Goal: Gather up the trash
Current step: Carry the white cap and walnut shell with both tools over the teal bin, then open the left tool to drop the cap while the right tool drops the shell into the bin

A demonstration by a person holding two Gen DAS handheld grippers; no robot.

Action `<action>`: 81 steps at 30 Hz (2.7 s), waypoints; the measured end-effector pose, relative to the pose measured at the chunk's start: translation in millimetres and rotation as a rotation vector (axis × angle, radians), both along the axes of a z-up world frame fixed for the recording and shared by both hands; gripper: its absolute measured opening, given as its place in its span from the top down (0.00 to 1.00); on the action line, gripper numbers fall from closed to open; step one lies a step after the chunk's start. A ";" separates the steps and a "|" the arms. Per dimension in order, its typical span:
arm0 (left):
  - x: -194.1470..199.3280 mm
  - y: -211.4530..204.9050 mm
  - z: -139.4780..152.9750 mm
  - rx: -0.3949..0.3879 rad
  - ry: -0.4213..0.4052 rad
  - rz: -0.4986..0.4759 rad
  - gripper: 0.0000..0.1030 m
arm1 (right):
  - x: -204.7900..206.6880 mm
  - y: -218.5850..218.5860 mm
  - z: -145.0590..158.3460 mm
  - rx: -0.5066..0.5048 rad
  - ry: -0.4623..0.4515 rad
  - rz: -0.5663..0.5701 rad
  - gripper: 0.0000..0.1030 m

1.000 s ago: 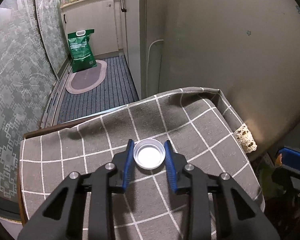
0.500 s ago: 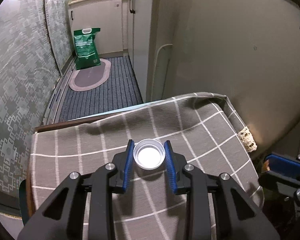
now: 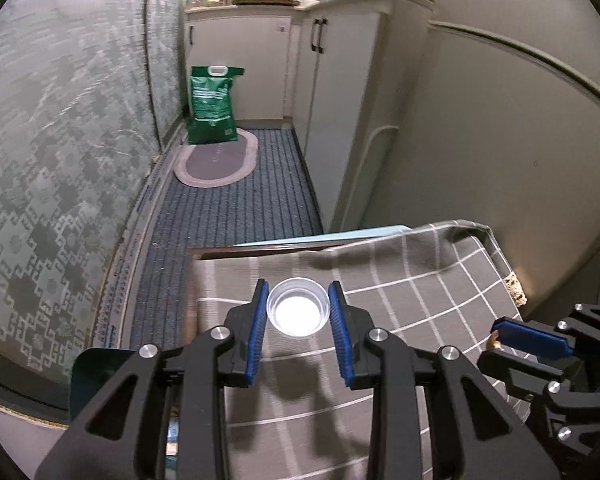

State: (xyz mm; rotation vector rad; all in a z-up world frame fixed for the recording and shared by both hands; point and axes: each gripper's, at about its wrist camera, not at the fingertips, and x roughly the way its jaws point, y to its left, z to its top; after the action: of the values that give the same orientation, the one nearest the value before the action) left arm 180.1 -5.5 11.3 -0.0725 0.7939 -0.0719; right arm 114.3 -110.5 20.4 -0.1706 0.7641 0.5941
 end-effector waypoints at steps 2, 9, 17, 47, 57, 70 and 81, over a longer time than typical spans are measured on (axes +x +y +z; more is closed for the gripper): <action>-5.5 12.5 3.3 -0.006 -0.005 0.011 0.69 | -0.9 10.9 0.9 -0.006 -0.002 0.013 0.81; -20.5 59.1 1.8 -0.002 -0.001 0.071 0.68 | -9.7 45.6 6.9 -0.011 -0.010 0.066 0.81; -32.1 108.5 -23.9 0.032 0.061 0.131 0.68 | -13.8 80.6 7.2 -0.020 -0.003 0.119 0.81; -77.3 179.6 -157.7 0.134 0.432 0.104 0.68 | -19.4 214.6 -18.1 -0.075 0.102 0.265 0.81; -93.7 195.4 -140.2 0.106 0.369 0.120 0.60 | -14.0 249.3 -52.2 -0.151 0.161 0.261 0.81; -126.2 224.2 -66.7 0.045 0.149 0.188 0.71 | -7.5 276.9 -89.9 -0.211 0.229 0.269 0.81; -148.5 227.0 -24.3 0.060 0.029 0.207 0.81 | -13.1 299.1 -131.1 -0.304 0.280 0.295 0.81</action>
State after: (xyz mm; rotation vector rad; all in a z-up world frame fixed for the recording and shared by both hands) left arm 31.6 221.5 -13.0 -0.0990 0.8134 0.1490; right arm 101.1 188.6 -110.8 -0.4935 1.1107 0.7892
